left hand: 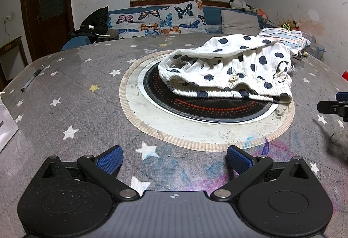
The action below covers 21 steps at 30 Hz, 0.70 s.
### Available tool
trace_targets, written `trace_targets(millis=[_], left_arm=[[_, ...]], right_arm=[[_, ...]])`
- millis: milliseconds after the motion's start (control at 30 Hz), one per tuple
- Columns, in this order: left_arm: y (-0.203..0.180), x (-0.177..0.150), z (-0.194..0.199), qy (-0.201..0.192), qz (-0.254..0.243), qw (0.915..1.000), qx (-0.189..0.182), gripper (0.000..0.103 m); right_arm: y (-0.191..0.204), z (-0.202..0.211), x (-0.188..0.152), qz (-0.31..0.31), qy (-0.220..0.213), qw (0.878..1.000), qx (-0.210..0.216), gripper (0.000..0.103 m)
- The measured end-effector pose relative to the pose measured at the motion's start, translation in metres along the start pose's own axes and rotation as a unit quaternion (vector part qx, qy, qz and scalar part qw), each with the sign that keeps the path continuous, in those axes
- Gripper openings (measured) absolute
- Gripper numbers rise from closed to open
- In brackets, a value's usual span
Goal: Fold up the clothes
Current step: 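Move both grippers toward the white polka-dot pants on the table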
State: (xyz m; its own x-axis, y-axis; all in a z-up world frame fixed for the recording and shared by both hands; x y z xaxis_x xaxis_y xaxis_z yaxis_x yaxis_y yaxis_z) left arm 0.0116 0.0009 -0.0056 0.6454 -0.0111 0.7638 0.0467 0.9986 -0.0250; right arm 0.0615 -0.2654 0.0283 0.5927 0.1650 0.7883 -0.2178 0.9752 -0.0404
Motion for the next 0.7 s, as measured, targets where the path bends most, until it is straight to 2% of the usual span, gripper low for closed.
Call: trace_targets(millis=[200,400,600,700], left_arm=[[-0.002,0.008,-0.004,0.006,0.011,0.9999,0.008,0.103],[-0.003,0.034,-0.012,-0.006,0.015,0.9998,0.01,0.103],[0.009,0.064,-0.033,-0.012,0.044,0.9987,0.021,0.102],[0.018,0.079,-0.043,-0.01,0.07,0.9975,0.01,0.096]], right_arm=[[0.01,-0.003,0.008,0.007,0.001,1.0,0.013,0.101],[0.018,-0.012,0.02,0.003,0.005,0.999,0.033,0.094],[0.023,-0.027,0.031,-0.003,0.013,0.999,0.043,0.083],[0.021,-0.035,0.036,-0.017,0.019,0.998,0.05,0.077]])
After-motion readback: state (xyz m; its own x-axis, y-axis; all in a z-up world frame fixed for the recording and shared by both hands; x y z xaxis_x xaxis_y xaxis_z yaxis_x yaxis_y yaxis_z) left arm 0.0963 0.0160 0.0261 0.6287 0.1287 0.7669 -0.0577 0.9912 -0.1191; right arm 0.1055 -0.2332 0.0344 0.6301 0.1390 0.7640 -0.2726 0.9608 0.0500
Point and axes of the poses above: each gripper's, at about its wrist camera, not at the fingertips, and z roughly against the way its jaws point, y to its left, x to its top, the point moved 1 cm from there along -z, roughly the way its jaws point, and after that the axes turned 3 degrees about -x, right-handed, at the moved point
